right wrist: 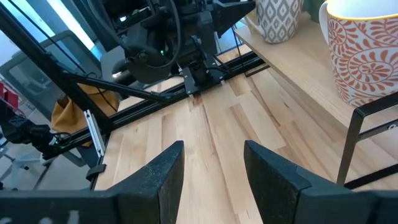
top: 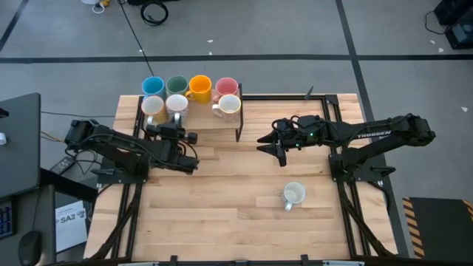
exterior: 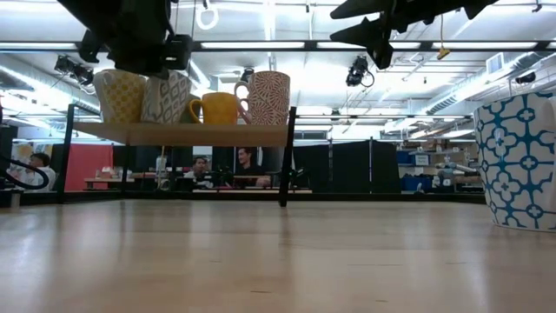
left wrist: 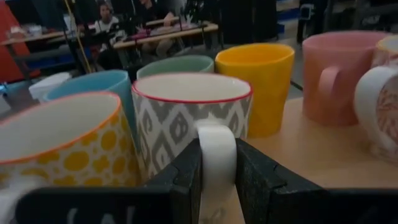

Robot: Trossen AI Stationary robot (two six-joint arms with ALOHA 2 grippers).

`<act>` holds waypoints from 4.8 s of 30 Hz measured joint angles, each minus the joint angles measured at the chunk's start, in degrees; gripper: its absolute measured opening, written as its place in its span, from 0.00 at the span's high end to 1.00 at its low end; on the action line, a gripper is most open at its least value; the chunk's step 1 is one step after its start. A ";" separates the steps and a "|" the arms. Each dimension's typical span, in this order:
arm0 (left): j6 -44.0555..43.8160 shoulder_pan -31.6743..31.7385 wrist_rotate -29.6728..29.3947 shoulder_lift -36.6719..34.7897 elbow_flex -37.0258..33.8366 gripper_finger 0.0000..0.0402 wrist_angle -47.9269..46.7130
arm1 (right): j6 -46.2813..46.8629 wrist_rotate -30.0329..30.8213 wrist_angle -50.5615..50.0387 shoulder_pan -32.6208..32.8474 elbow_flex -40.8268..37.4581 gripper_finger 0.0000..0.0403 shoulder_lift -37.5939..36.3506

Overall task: Place coffee mugs
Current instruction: Put the gray patterned mug on the shelf, then put the blue patterned mug on the shelf

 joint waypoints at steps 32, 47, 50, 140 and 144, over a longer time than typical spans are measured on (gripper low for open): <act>0.03 2.16 3.07 0.04 -0.02 0.60 2.98 | 0.44 -0.02 -0.01 0.00 0.00 0.57 0.00; 9.80 -1.09 5.76 0.04 6.21 0.55 2.95 | 0.46 -1.07 -0.25 0.13 0.00 0.57 0.00; 14.80 -2.44 8.69 0.04 9.78 0.55 2.91 | 0.46 -1.09 -1.02 0.73 0.00 0.57 0.01; 49.53 -15.50 25.65 0.02 18.36 0.55 26.37 | 16.13 10.89 -40.99 28.33 -7.10 0.74 0.02; 49.53 -15.50 25.65 0.03 18.36 0.55 26.35 | 16.21 10.84 -40.95 28.32 -7.10 0.83 0.02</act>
